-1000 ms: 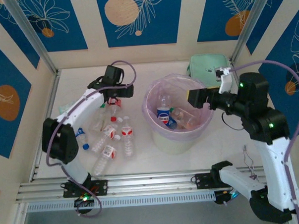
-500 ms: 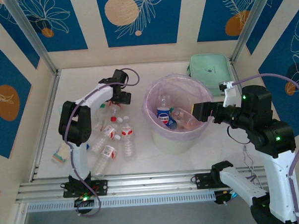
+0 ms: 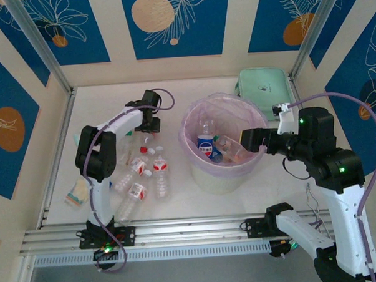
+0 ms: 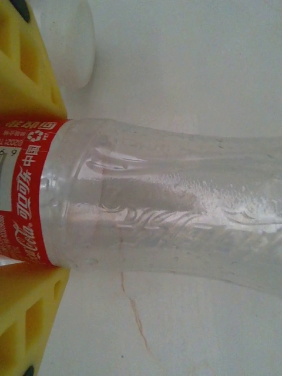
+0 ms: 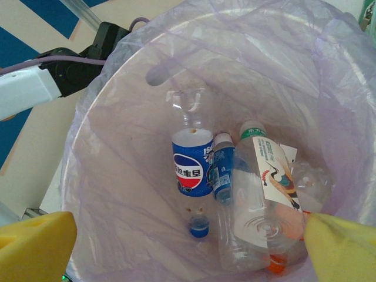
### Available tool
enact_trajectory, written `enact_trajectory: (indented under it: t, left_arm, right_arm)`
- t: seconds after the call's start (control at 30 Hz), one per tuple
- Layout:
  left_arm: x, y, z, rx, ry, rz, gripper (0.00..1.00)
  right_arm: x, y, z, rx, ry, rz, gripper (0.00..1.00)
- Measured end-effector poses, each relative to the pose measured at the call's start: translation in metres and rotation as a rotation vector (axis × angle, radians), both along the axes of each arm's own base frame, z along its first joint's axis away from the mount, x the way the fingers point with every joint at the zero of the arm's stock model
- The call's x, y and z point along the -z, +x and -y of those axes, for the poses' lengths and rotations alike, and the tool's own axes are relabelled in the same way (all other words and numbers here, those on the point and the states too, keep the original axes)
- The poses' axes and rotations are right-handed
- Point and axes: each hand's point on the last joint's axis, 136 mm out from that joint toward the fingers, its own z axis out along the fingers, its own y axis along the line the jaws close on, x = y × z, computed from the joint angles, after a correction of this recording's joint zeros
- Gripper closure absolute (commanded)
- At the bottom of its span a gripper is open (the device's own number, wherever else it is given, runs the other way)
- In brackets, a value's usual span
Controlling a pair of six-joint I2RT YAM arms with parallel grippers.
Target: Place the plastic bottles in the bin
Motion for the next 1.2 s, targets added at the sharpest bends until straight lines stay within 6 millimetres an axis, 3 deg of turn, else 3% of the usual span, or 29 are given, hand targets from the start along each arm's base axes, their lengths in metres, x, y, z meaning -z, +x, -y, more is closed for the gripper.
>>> enact_trajectory:
  t: [0.13, 0.23, 0.37, 0.5, 0.57, 0.67, 0.8, 0.97, 1.2]
  left_arm:
    - [-0.007, 0.0, 0.0, 0.005, 0.0, 0.01, 0.45]
    - [-0.037, -0.001, -0.001, 0.018, -0.016, 0.064, 0.47]
    - [-0.123, -0.014, -0.003, 0.032, -0.102, 0.249, 0.49]
    - [-0.219, -0.043, 0.004, 0.1, -0.269, 0.472, 0.49]
    - [-0.255, -0.065, 0.011, 0.157, -0.361, 0.55, 0.52]
    - [-0.29, -0.096, 0.024, 0.24, -0.456, 0.611, 0.58]
    - [-0.314, -0.139, 0.06, 0.386, -0.559, 0.639, 0.59]
    - [-0.317, -0.188, 0.116, 0.574, -0.653, 0.607, 0.6]
    - [-0.317, -0.21, 0.139, 0.655, -0.686, 0.589, 0.6]
  right_arm:
    - [-0.007, 0.003, -0.005, -0.009, 0.047, 0.02, 0.01]
    - [-0.02, 0.007, -0.012, -0.029, 0.096, 0.057, 0.01]
    - [-0.035, 0.014, -0.019, -0.048, 0.152, 0.091, 0.01]
    - [-0.052, 0.026, -0.03, -0.091, 0.202, 0.112, 0.01]
    - [-0.062, 0.033, -0.037, -0.12, 0.23, 0.124, 0.01]
    - [-0.082, 0.045, -0.047, -0.156, 0.264, 0.136, 0.01]
    - [-0.114, 0.063, -0.072, -0.239, 0.301, 0.173, 0.01]
    - [-0.129, 0.076, -0.116, -0.364, 0.31, 0.176, 0.01]
    - [-0.126, 0.103, -0.155, -0.412, 0.239, 0.157, 0.01]
